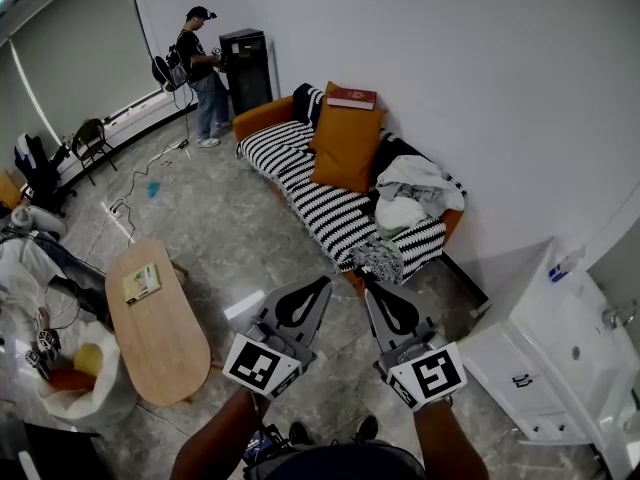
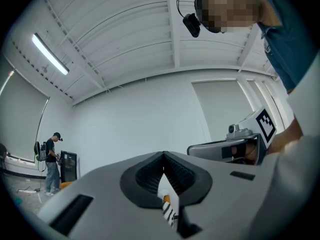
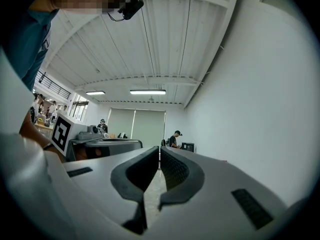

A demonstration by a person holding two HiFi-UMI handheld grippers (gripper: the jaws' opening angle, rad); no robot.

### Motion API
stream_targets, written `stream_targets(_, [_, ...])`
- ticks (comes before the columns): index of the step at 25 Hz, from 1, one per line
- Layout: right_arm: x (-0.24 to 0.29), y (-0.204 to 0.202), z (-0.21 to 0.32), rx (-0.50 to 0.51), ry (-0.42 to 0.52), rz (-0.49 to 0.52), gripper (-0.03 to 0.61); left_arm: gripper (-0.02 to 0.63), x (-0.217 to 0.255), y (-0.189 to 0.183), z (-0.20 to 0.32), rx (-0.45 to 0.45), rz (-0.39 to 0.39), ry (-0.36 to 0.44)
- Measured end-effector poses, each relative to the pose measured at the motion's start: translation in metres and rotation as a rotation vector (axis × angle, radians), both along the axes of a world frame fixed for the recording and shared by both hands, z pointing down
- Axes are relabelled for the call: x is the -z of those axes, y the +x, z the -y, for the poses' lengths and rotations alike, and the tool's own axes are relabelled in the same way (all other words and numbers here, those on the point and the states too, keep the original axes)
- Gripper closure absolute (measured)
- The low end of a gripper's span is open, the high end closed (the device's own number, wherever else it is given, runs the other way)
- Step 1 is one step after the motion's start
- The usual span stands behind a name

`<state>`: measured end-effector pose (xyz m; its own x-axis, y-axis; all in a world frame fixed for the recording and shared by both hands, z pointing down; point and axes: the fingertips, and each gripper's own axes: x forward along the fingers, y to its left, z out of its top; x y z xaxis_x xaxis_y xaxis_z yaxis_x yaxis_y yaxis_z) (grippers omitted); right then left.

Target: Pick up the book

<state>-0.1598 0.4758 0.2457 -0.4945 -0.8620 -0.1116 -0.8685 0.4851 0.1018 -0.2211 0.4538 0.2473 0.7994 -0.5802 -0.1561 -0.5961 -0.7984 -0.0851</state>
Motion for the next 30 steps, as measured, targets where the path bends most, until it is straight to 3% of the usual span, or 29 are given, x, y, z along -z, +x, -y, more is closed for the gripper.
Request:
stream_targets(10, [0.006, 0.067, -0.003, 0.05, 0.026, -0.002, 0.566, 0.609, -0.003, 0.064, -0.002, 0.059, 0.02, 0.002])
stream_targets(15, [0.008, 0.09, -0.001, 0.047, 0.025, 0.005, 0.566, 0.61, -0.002, 0.078, -0.001, 0.078, 0.02, -0.004])
stream_targets(21, [0.009, 0.089, 0.017, 0.037, 0.024, 0.009, 0.565, 0.609, -0.001, 0.074, 0.017, 0.075, 0.023, 0.001])
stream_targets(30, [0.01, 0.065, 0.083, -0.027, 0.018, -0.009, 0.566, 0.61, -0.003, 0.052, 0.087, 0.003, 0.002, -0.012])
